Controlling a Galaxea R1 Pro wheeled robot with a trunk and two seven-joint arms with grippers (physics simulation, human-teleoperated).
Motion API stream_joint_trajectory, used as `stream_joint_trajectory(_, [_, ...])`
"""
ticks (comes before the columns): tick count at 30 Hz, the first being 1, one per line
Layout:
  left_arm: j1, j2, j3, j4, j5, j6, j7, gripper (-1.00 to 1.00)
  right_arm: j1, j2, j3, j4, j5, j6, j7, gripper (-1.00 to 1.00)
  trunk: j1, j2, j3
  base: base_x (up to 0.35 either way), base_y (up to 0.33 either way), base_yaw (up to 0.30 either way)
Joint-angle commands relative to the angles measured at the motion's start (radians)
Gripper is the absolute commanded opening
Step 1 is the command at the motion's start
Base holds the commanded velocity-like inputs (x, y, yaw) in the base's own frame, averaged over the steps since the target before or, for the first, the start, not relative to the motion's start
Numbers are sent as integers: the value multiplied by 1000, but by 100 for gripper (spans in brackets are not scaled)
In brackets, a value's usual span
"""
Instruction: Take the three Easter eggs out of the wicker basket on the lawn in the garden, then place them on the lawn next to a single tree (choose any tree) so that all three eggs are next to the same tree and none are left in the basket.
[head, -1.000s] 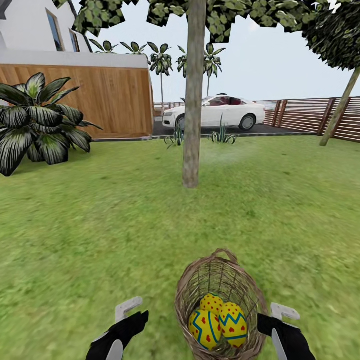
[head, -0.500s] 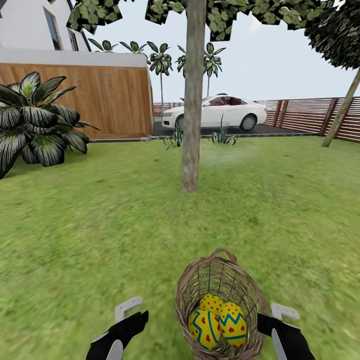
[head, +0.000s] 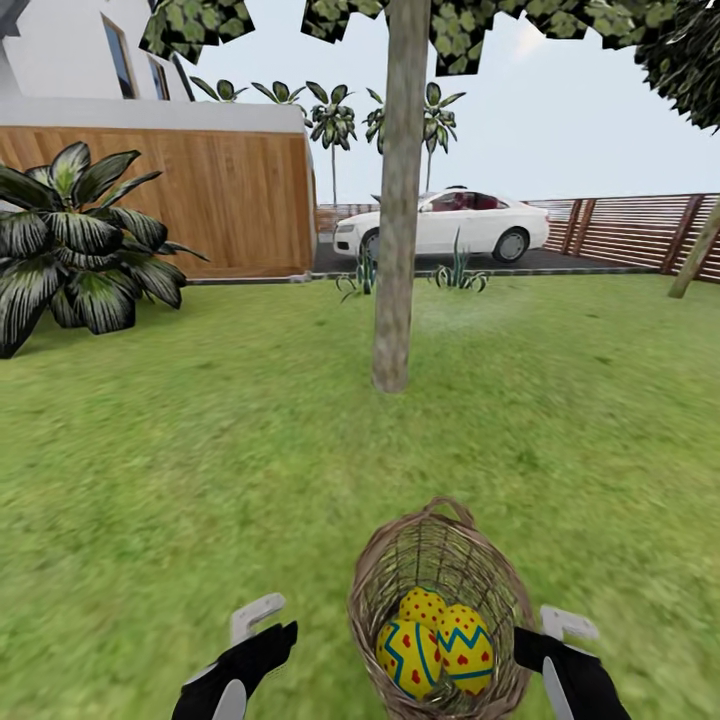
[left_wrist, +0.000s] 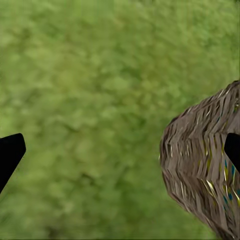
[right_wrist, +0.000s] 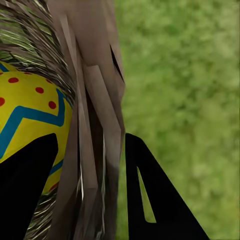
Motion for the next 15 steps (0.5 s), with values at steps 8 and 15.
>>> stream_joint_trajectory(8, [0, 0, -1, 0, 11, 3, 9, 100, -1, 1, -1, -2, -2, 5, -2, -100, 0, 0, -1, 331, -107, 4])
stream_joint_trajectory(15, [0, 0, -2, 6, 11, 3, 9, 100, -1, 0, -1, -3, -3, 5, -2, -100, 0, 0, -1, 331, -114, 0])
